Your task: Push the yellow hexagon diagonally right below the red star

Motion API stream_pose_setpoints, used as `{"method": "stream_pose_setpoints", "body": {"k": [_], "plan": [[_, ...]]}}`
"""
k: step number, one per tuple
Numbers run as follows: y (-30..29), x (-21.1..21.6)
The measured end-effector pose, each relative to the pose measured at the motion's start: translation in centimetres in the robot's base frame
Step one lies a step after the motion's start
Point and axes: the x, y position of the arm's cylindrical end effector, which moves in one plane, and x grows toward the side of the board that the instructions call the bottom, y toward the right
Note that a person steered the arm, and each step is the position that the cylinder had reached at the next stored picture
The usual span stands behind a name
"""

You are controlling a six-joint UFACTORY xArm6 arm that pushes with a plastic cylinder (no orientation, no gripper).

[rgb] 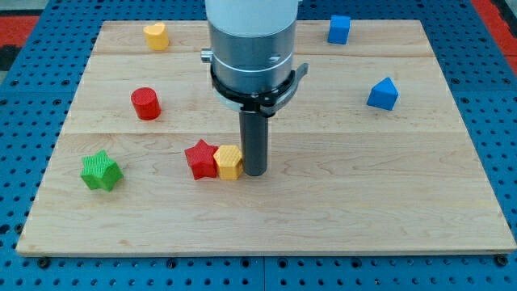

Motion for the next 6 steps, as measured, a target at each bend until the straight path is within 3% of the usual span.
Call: {"method": "stream_pose_setpoints", "body": {"k": [1,3,4,5,6], "plan": [[0.8,-2.4],[-2.8,-1.6],[-1.4,-5.8],[-6.3,-5.0],[-7.6,-1.3]]}}
